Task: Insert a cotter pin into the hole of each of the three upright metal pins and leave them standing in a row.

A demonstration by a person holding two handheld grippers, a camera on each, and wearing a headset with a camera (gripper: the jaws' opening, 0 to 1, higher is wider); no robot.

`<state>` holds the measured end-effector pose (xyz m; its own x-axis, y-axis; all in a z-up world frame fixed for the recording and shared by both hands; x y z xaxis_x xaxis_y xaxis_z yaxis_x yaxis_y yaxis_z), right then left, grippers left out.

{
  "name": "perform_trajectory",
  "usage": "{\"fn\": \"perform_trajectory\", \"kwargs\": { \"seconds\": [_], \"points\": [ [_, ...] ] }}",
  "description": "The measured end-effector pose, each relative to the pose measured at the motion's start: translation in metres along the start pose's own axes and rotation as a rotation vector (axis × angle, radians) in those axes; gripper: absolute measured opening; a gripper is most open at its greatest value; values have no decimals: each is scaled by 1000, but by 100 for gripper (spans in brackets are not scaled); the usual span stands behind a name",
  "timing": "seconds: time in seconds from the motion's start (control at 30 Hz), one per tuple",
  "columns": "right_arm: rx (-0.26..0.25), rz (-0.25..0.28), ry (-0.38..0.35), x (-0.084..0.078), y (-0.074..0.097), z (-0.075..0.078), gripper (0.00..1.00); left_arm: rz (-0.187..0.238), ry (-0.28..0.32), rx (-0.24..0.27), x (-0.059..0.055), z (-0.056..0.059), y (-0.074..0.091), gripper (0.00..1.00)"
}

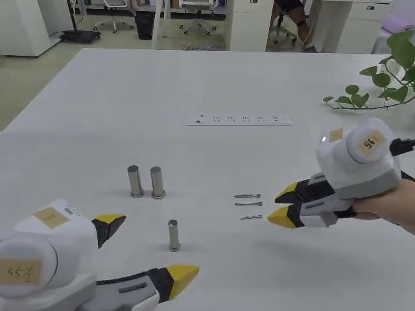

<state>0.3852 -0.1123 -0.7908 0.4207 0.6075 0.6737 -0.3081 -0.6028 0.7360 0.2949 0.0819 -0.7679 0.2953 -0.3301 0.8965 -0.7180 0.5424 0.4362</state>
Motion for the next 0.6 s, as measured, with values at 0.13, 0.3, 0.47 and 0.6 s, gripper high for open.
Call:
{"fn": "perform_trajectory", "kwargs": {
  "seconds": [0.13, 0.3, 0.47, 0.6],
  "points": [
    [27, -39, 41, 0, -10, 0, 23, -7, -6, 5, -2, 1, 3, 86],
    [42, -105, 87, -5, -21, 3, 21, -19, -1, 5, -5, 2, 8, 89],
    [57, -152, 132, -8, -30, 6, 19, -19, -7, 4, -5, 3, 11, 93],
    [60, -206, 189, -12, -37, 12, 18, -30, -25, 14, -7, 1, 13, 97]
  ]
}}
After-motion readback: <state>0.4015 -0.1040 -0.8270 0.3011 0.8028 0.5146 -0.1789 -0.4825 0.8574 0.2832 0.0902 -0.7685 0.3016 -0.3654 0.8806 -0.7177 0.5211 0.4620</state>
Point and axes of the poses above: the centre of the closed fingertips' face, and the gripper's own axes: y roughly backward along the fingers, z roughly to its right, x roughly out of its top, the point moved 3 cm from there along y, roughly backward along the fingers, and after that the axes turned 9 degrees about -y, right-handed, at the moved point
